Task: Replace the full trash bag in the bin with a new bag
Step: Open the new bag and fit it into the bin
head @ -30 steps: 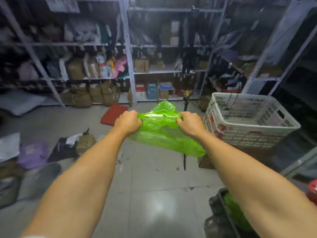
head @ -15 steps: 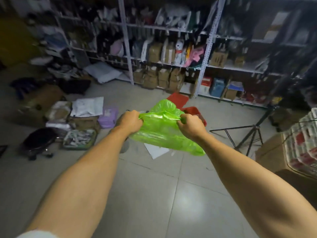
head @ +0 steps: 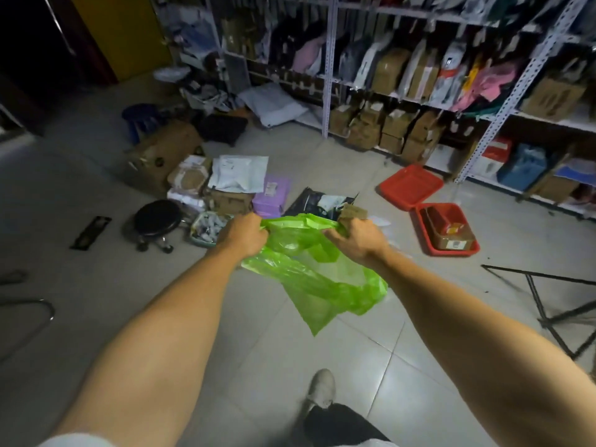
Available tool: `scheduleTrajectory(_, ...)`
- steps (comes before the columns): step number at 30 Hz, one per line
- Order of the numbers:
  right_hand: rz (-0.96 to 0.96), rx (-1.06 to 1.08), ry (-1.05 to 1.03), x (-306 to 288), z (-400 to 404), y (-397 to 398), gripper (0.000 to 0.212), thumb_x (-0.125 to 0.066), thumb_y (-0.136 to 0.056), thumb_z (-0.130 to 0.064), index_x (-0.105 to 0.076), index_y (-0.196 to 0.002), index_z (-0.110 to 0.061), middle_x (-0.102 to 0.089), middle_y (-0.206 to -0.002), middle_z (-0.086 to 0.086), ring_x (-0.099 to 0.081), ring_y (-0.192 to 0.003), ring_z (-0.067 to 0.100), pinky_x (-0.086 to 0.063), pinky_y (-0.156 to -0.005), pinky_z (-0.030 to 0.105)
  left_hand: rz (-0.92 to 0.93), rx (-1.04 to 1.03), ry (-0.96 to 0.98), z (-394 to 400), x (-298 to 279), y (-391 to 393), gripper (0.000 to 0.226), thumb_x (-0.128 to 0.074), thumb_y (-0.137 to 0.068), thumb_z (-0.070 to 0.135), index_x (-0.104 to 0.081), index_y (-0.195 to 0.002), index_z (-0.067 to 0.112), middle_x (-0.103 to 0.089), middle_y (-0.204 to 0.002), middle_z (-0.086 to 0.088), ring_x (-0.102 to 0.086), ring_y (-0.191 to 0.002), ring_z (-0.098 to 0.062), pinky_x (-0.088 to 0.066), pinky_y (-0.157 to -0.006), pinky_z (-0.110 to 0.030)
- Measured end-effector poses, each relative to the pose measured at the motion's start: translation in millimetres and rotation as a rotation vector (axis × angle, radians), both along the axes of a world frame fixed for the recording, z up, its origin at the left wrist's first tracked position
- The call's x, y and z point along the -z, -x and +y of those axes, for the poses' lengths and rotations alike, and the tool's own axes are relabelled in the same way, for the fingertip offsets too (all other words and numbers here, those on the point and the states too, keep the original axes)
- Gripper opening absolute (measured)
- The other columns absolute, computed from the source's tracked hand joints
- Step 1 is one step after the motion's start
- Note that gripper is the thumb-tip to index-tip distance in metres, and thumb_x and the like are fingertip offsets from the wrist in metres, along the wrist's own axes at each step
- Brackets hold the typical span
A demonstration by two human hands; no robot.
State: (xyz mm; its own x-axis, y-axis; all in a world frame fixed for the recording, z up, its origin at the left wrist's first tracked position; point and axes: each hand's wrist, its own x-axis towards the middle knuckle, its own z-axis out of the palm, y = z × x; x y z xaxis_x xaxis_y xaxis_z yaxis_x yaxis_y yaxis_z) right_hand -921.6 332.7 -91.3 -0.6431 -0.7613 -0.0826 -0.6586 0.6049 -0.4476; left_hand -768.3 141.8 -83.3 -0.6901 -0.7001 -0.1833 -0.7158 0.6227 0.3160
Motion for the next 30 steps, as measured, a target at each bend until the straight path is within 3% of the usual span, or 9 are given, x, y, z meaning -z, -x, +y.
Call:
scheduleTrajectory(5, -0.051, -0.093, -0.102, 23, -69, 43, 0.054, -0.053, -0.085, -0.066, -0.056, -0.090, -0.012, -0.068, -0.096, 0.019, -0.064, -0.094, 0.038, -0.044, -0.070, 0.038, -0.043, -0.043, -0.076, -64, 21, 29, 0.052, -0.049, -0.067, 0.050, -0.068, -0.092, 0.008, -0.070, -0.098, -0.019, -0.067, -0.091, -0.037, -0.056, -0.077, -0.041)
scheduleTrajectory(8, -0.062, -0.117, -0.173, 34, -104, 66, 0.059, -0.059, -0.082, -0.065, -0.061, -0.103, -0.010, -0.069, -0.102, 0.017, -0.063, -0.098, 0.037, -0.046, -0.073, 0.037, -0.084, -0.061, -0.112, -96, 30, 49, 0.051, -0.056, -0.069, 0.060, -0.061, -0.082, 0.011, -0.069, -0.092, -0.017, -0.067, -0.090, -0.035, -0.054, -0.076, -0.036)
scheduleTrajectory(11, -0.084, -0.138, -0.243, 46, -130, 83, 0.062, -0.066, -0.080, -0.058, -0.059, -0.124, -0.015, -0.067, -0.115, 0.015, -0.062, -0.108, 0.035, -0.049, -0.083, 0.036, -0.175, -0.017, -0.149, -123, 37, 65, 0.072, -0.064, -0.058, 0.075, -0.067, -0.088, 0.010, -0.067, -0.087, -0.011, -0.066, -0.085, -0.029, -0.054, -0.073, -0.035)
scheduleTrajectory(15, -0.073, -0.136, -0.367, 70, -169, 105, 0.052, -0.064, -0.083, -0.038, -0.056, -0.129, -0.015, -0.066, -0.117, 0.016, -0.063, -0.106, 0.035, -0.053, -0.085, 0.036, -0.291, 0.026, -0.106, -167, 56, 86, 0.048, -0.080, -0.068, 0.048, -0.068, -0.091, 0.006, -0.070, -0.097, -0.017, -0.067, -0.093, -0.033, -0.055, -0.077, -0.036)
scheduleTrajectory(20, -0.118, -0.010, -0.423, 104, -223, 128, 0.027, -0.050, -0.089, -0.017, -0.064, -0.112, -0.010, -0.065, -0.114, 0.020, -0.061, -0.105, 0.039, -0.050, -0.082, 0.036, -0.297, 0.056, -0.134, -231, 92, 120, 0.026, -0.072, -0.077, 0.031, -0.070, -0.089, 0.008, -0.071, -0.098, -0.020, -0.068, -0.093, -0.037, -0.050, -0.071, -0.036)
scheduleTrajectory(25, -0.289, 0.119, -0.386, 142, -279, 136, 0.019, -0.048, -0.087, -0.016, -0.065, -0.093, -0.012, -0.066, -0.106, 0.018, -0.061, -0.100, 0.038, -0.046, -0.077, 0.034, -0.254, 0.117, -0.232, -293, 131, 152, 0.034, -0.068, -0.085, 0.037, -0.068, -0.094, 0.004, -0.070, -0.102, -0.022, -0.066, -0.096, -0.038, -0.053, -0.078, -0.039)
scheduleTrajectory(30, -0.393, 0.242, -0.324, 183, -324, 143, 0.022, -0.048, -0.091, -0.015, -0.063, -0.106, -0.009, -0.062, -0.109, 0.022, -0.057, -0.106, 0.040, -0.044, -0.083, 0.034, -0.269, 0.147, -0.268, -344, 178, 182, 0.040, -0.063, -0.089, 0.038, -0.067, -0.106, 0.002, -0.069, -0.108, -0.025, -0.065, -0.102, -0.040, -0.053, -0.082, -0.041)
